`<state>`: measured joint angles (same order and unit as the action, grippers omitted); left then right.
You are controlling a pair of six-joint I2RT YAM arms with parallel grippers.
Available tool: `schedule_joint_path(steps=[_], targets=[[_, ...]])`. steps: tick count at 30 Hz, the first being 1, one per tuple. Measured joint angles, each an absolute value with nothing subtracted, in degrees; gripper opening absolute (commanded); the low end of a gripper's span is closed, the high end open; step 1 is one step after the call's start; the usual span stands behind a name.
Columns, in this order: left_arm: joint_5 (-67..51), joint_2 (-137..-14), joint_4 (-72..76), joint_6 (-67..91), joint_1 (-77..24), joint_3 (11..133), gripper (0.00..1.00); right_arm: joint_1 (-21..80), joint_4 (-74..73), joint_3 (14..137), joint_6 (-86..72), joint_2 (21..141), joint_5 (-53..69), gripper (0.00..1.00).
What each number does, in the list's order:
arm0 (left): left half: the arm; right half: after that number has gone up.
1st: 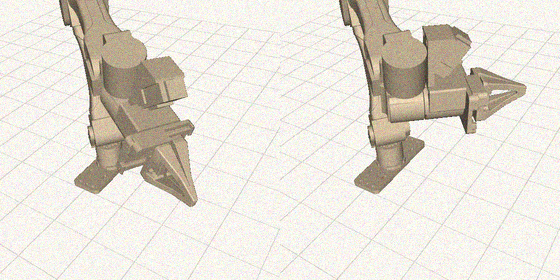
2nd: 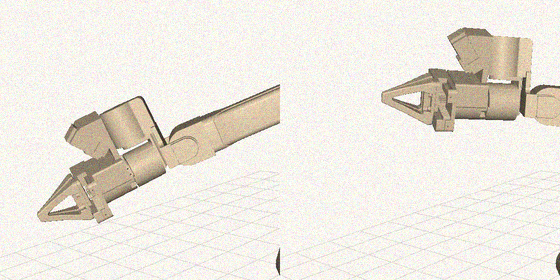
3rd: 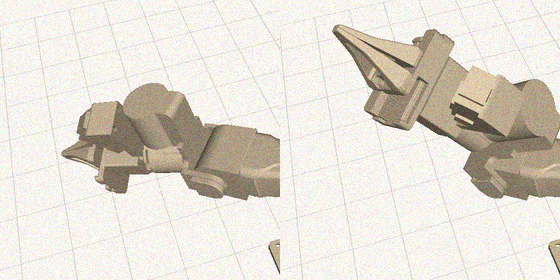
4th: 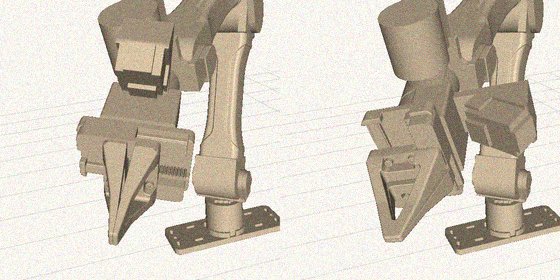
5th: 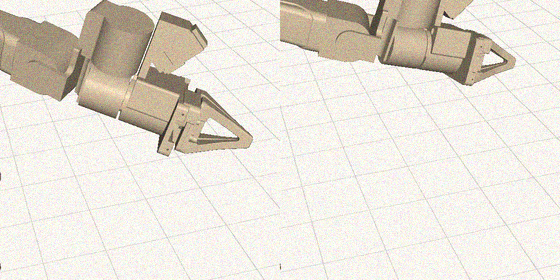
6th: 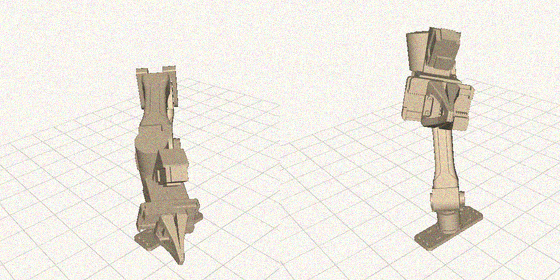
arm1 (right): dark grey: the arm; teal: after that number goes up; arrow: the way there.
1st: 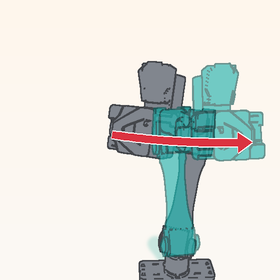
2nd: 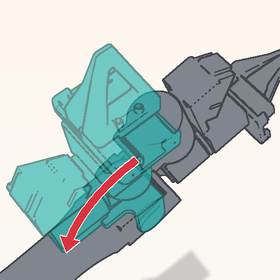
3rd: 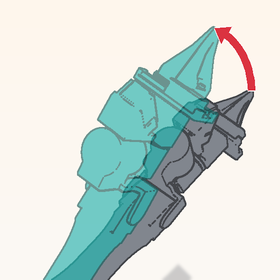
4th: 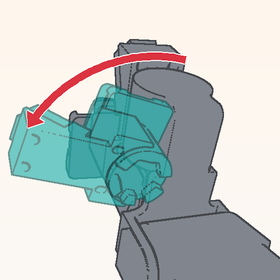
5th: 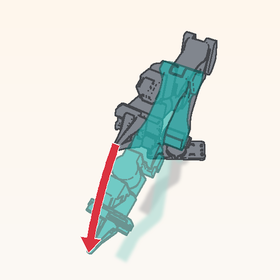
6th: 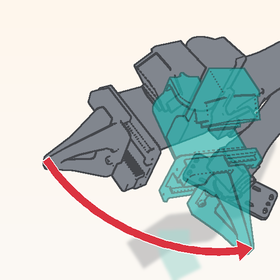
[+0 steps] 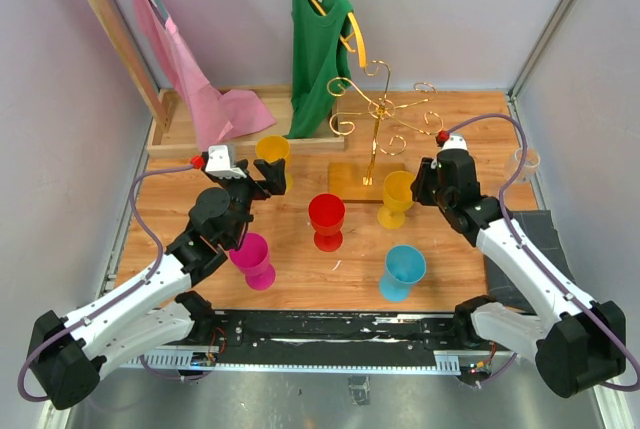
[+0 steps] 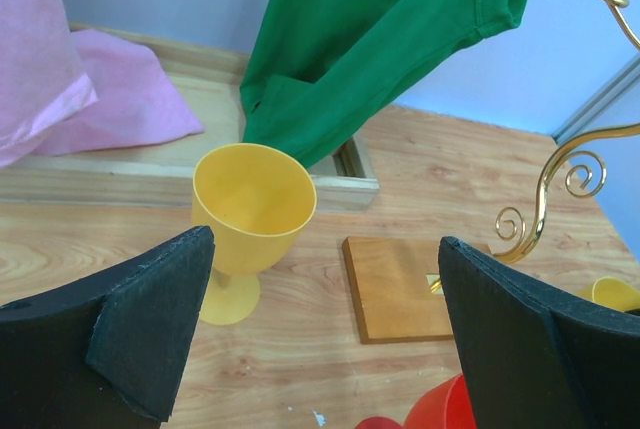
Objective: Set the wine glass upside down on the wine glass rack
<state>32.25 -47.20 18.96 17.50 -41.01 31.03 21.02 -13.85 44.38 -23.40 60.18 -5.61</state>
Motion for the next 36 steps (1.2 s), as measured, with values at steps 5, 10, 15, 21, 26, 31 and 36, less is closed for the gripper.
schedule_joint_path(steps=[5, 10, 15, 21, 26, 31, 36], targets=[[32.2, -47.2, 19.0, 17.8, -41.0, 31.0, 0.99, 21.3, -13.7, 44.3, -23.6, 60.3, -6.2, 0.19], [32.2, -47.2, 19.0, 17.9, -41.0, 31.0, 0.99, 21.4, -13.5, 44.1, -23.9, 60.4, -6.9, 0.09], [32.1, -47.2, 19.0, 18.0, -41.0, 31.0, 0.99, 21.4, -13.5, 43.4, -23.9, 60.1, -8.1, 0.01], [31.8, -47.2, 19.0, 18.1, -41.0, 31.0, 0.99, 21.8, -15.4, 42.1, -23.8, 56.7, -9.3, 0.01], [31.3, -47.4, 18.9, 18.1, -41.0, 31.0, 0.99, 22.0, -19.6, 41.6, -24.0, 50.6, -11.5, 0.01], [31.1, -47.4, 18.9, 18.1, -41.0, 31.0, 0.99, 22.0, -24.6, 41.6, -24.4, 41.7, -15.9, 0.01], [29.6, -47.3, 19.2, 18.0, -41.0, 31.0, 0.99, 22.0, -31.3, 43.8, -24.7, 33.5, -21.9, 0.01]])
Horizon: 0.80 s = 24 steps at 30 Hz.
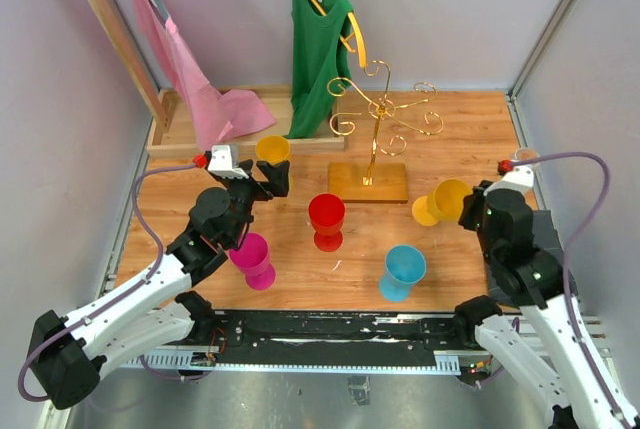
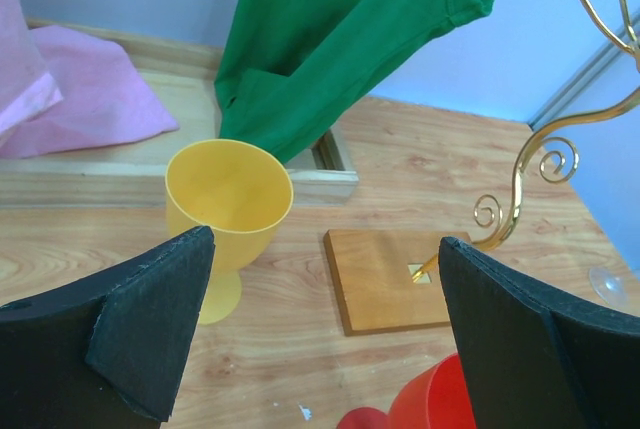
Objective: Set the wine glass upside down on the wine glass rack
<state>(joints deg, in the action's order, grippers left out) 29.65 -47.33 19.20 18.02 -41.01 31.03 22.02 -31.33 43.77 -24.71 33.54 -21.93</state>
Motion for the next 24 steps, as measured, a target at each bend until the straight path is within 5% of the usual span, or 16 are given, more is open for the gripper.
schedule_joint_path(steps=[12, 24], targets=[[25.8, -47.4, 19.1, 18.7, -41.0, 31.1, 0.97, 22.0, -35.3, 57.2, -22.2, 25.1, -34.2, 0.01], [21.7, -46.5, 16.0, 20.0, -41.0, 34.0, 0.97, 22.0, -21.4, 59.6, -17.2, 24.6, -28.5, 0.01]])
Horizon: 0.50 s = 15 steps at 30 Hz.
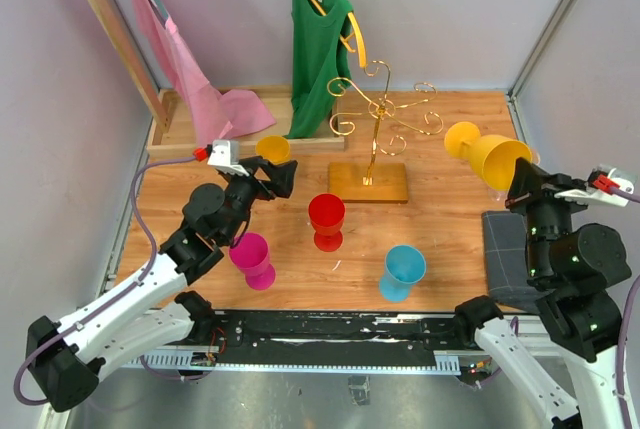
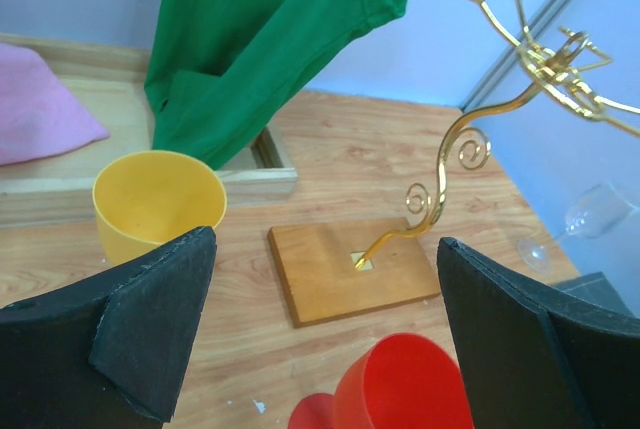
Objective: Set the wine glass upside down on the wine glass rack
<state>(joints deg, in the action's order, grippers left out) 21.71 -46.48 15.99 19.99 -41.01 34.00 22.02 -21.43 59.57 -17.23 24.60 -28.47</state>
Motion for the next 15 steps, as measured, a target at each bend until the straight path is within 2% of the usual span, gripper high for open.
schedule_joint_path(steps=[15], targets=[[17.9, -45.8, 13.2, 20.0, -41.0, 40.4, 0.95, 22.0, -10.6, 67.8, -13.1, 28.6, -20.7, 0.01]])
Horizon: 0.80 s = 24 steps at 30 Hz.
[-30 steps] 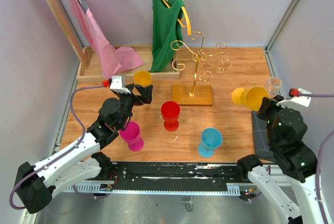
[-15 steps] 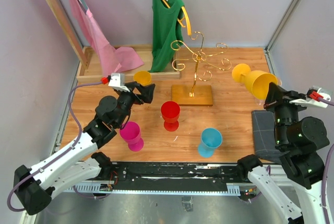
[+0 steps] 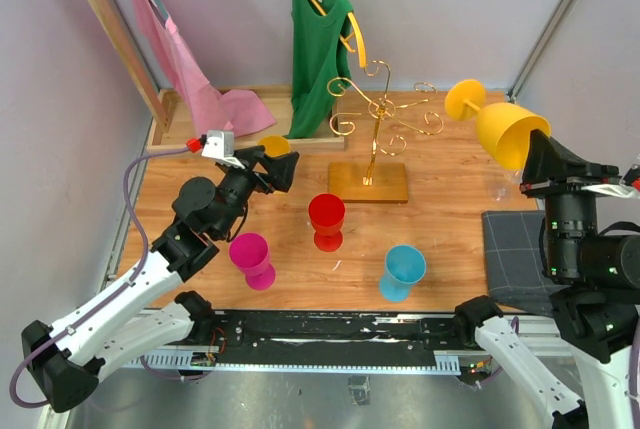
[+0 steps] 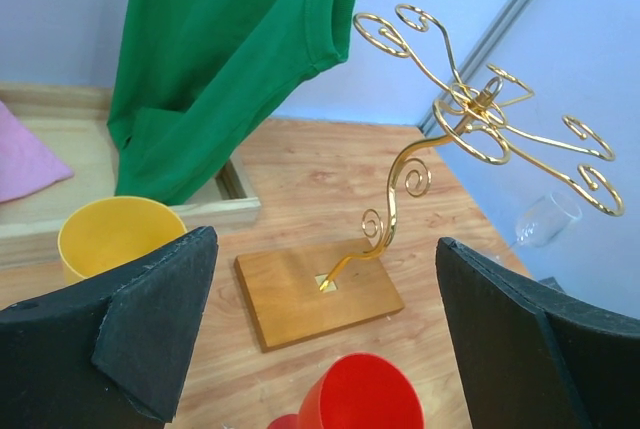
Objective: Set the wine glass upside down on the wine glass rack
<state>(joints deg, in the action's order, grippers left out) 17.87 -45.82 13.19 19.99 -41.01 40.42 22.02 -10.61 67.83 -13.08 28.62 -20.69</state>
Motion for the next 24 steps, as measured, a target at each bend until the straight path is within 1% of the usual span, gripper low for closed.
schedule_joint_path(steps=[6, 15, 20, 24], targets=[[16.9, -47.3, 13.0, 19.8, -41.0, 42.0, 0.95, 22.0, -3.5, 63.9, -15.3, 30.2, -14.0, 0.01], [15.6, -53.6, 12.4, 19.9, -41.0, 51.6, 0.95, 22.0, 4.9, 63.9, -19.8, 40.0, -2.4, 0.01], [14.2, -57.7, 10.5, 21.1, -41.0, 58.7, 0.96, 22.0, 6.0, 70.0, -21.6, 46.9, 4.6, 0.01], [13.5, -61.4, 6.3, 22.4, -40.9, 66.8, 0.96, 22.0, 5.0, 78.9, -23.4, 53.4, 10.0, 0.01]])
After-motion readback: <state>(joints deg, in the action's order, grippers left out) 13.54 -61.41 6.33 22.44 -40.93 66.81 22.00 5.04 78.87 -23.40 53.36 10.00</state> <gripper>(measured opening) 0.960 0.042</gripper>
